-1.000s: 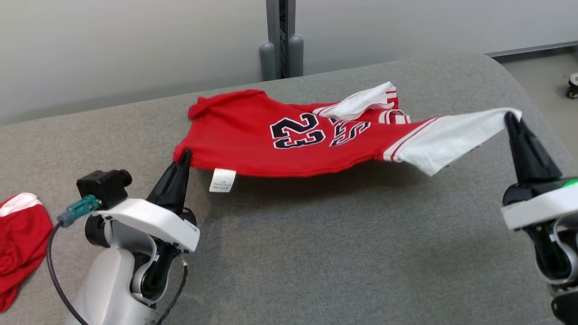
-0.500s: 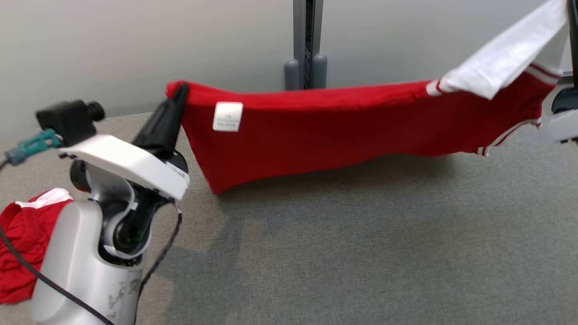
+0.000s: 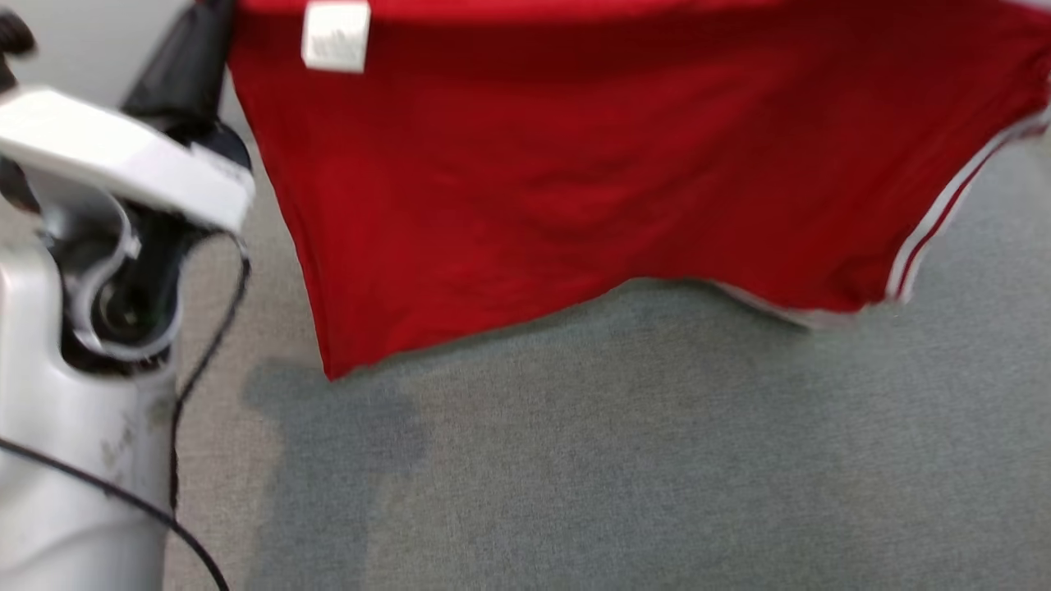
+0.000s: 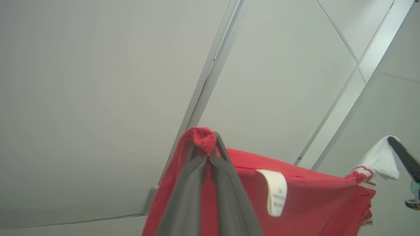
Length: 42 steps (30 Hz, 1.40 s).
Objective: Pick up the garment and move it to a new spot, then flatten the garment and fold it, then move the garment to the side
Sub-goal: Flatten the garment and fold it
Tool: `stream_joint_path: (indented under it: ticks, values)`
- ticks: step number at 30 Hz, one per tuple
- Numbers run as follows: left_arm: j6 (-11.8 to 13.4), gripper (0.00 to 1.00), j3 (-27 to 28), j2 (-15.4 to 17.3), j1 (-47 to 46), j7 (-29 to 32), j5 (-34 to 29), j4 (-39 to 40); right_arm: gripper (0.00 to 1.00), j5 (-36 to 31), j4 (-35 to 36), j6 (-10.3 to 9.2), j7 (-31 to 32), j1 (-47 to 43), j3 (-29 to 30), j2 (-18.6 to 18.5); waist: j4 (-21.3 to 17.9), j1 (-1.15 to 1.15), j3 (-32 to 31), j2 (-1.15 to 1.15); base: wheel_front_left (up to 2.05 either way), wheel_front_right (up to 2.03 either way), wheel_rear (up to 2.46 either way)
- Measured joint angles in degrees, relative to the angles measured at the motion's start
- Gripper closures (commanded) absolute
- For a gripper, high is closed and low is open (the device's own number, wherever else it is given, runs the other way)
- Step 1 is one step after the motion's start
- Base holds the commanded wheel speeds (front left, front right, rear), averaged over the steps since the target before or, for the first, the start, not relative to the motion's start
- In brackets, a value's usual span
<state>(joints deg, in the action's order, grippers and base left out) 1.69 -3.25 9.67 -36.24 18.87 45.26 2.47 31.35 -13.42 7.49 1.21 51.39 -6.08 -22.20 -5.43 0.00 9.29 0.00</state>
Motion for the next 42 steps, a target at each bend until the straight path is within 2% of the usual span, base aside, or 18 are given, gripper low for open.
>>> stream_joint_path:
  ticks: [4,8,11,16,21,22,25,28,35,42]
  values:
    - [0.3,1.00,-1.2,1.5,-8.4,1.0,-2.4,-3.7,1.00,0.6,-3.4,0.00,1.3,8.9,-0.3,-0.5,0.3,0.00,4.2,0.00,0.00,0.00,0.00]
    - [-1.0,1.00,-3.4,1.9,-20.6,2.0,-4.2,-9.1,1.00,-0.1,-7.8,0.00,2.2,21.5,-2.4,-1.8,0.7,0.00,9.5,0.00,0.00,0.00,0.00]
    - [-1.7,1.00,-4.8,2.3,-30.6,-0.1,-7.5,-15.0,1.00,-1.6,-12.0,0.00,0.5,31.6,-4.1,-2.0,1.0,0.00,13.9,0.00,0.00,0.00,0.00]
    - [-1.5,1.00,-4.5,0.2,-45.9,-9.1,-11.1,-25.7,1.00,-4.5,-21.1,0.01,-4.2,45.4,-6.3,-1.3,1.6,0.00,20.8,0.00,0.00,0.00,0.00]
    - [-2.7,1.00,-4.9,-2.1,-54.8,-20.3,-13.6,-35.7,1.00,-8.8,-28.8,0.00,-13.6,53.6,-6.8,0.4,2.4,0.00,26.0,0.00,0.00,0.00,0.00]
    - [-3.2,1.00,-5.0,-2.8,-57.5,-24.1,-14.1,-38.9,1.00,-9.8,-30.9,0.00,-15.2,55.7,-5.8,1.3,2.7,0.00,27.6,0.00,0.00,0.00,0.00]
    - [-3.6,1.00,-6.5,-3.6,-59.4,-29.7,-16.2,-43.3,1.00,-9.9,-33.4,0.00,-16.0,56.0,-5.6,3.1,3.1,0.00,29.6,0.00,0.00,0.00,0.00]
    - [-4.2,1.00,-7.9,-4.5,-59.5,-32.2,-17.6,-47.0,1.00,-9.8,-33.5,0.01,-16.1,54.2,-5.8,4.1,3.4,0.00,31.2,0.00,0.00,0.00,0.00]
    - [-5.7,1.00,-9.3,-5.2,-56.7,-33.7,-19.1,-53.4,1.00,-8.2,-31.1,0.00,-16.2,45.0,-3.3,5.9,3.1,0.00,33.3,0.00,0.00,0.00,0.00]
    - [-6.2,1.00,-7.5,-4.8,-50.9,-33.8,-21.7,-52.2,1.00,-6.6,-29.8,0.00,-16.2,35.8,-3.6,6.9,2.5,0.00,32.6,0.00,0.00,0.00,0.00]
